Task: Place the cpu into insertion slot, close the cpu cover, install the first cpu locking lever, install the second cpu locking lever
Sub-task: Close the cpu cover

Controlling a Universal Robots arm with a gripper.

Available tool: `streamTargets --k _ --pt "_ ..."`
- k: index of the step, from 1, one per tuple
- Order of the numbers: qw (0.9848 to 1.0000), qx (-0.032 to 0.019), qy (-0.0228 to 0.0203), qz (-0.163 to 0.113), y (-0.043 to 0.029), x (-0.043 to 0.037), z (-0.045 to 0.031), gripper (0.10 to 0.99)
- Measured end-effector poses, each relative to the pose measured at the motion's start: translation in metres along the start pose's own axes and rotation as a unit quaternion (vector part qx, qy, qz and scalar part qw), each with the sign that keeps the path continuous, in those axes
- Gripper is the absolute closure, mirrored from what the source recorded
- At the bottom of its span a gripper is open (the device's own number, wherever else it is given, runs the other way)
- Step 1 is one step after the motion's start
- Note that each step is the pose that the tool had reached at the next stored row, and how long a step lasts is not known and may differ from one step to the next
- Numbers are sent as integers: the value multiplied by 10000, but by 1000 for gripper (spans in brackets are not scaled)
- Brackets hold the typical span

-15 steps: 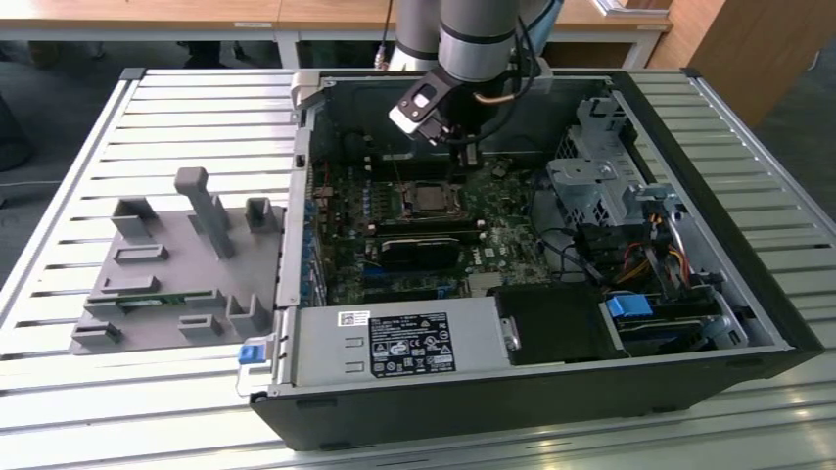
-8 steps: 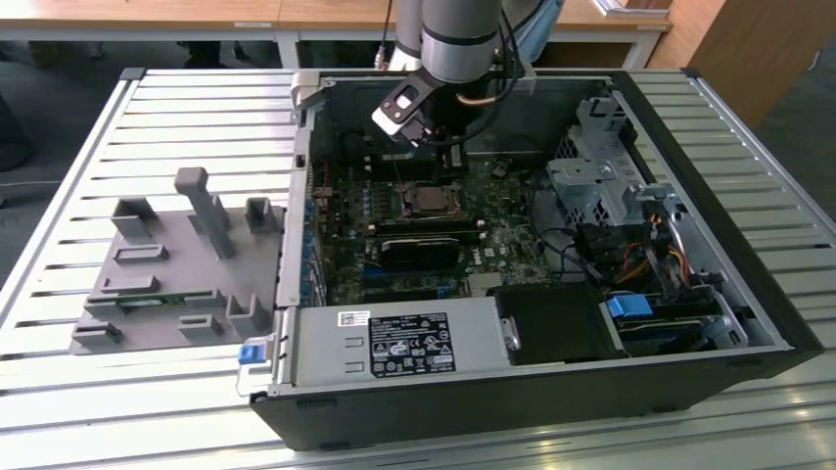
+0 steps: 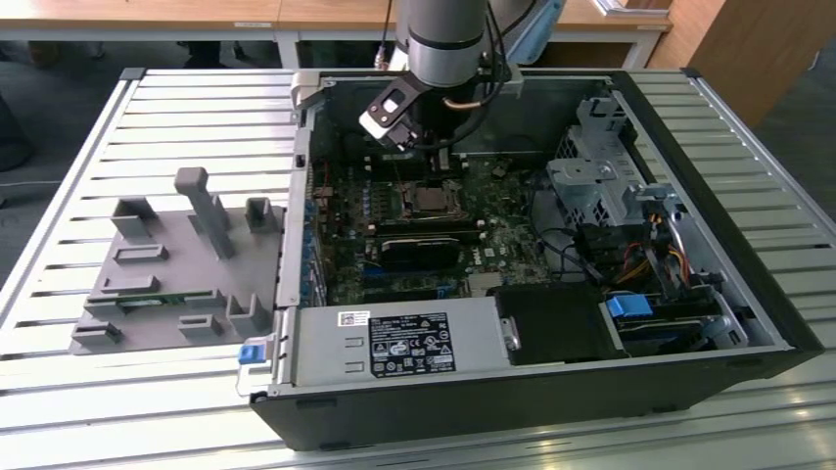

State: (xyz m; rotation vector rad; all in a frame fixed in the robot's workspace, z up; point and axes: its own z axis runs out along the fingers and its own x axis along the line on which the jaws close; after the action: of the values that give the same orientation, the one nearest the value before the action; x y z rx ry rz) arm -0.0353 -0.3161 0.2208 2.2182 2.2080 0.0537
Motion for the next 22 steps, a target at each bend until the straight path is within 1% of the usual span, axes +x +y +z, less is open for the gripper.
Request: streamTargets --k 3,6,8,14,17,22 --pt "10000 45 -1 0 -8 -1 38 980" --pt "10000 67 -1 0 -21 -3 56 980" --pt "10000 72 -1 1 -38 -4 67 980" --pt "10000 76 -1 1 -122 -6 94 980" --pt "10000 76 -1 1 -151 -6 112 980" --pt "10000 77 -2 0 -173 -7 186 980"
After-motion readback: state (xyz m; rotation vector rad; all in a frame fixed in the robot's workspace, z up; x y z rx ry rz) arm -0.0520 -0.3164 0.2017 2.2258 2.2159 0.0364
